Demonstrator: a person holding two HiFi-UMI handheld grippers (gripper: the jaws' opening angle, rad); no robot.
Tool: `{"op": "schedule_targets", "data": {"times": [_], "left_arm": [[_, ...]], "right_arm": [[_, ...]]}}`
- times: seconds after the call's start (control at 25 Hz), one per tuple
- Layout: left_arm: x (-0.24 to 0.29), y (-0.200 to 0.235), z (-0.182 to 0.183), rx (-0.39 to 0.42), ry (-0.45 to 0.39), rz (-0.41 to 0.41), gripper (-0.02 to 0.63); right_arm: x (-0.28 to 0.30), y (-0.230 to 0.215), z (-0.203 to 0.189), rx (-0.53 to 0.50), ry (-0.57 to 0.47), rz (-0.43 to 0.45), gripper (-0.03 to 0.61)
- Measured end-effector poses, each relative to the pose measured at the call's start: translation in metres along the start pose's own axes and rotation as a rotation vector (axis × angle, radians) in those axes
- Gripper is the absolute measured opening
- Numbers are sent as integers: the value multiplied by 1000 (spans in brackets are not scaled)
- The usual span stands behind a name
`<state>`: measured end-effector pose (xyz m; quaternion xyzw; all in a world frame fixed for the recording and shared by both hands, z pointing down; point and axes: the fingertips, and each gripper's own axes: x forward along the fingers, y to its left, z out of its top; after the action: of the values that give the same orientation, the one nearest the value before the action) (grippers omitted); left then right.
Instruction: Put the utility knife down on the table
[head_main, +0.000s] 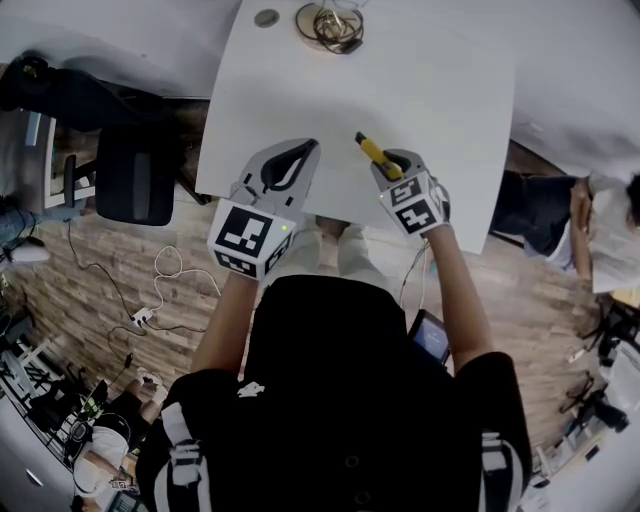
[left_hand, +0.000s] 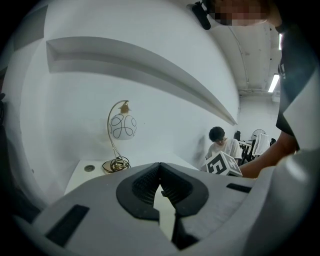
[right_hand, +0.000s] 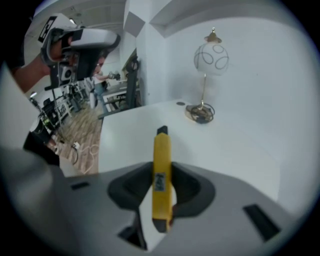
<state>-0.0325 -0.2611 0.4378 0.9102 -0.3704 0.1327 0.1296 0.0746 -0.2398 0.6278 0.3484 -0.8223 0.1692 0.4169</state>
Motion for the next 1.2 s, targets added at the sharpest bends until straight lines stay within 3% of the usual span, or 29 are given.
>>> {"op": "schedule_targets", "data": {"times": [0.48, 1.2], "left_arm": [[4, 6, -16, -20, 35, 8, 21], [6, 13, -35, -53, 68, 11, 21]], "right_arm": [[26, -6, -21, -166, 138, 20, 138], [63, -13, -45, -269, 245, 28, 138]]}}
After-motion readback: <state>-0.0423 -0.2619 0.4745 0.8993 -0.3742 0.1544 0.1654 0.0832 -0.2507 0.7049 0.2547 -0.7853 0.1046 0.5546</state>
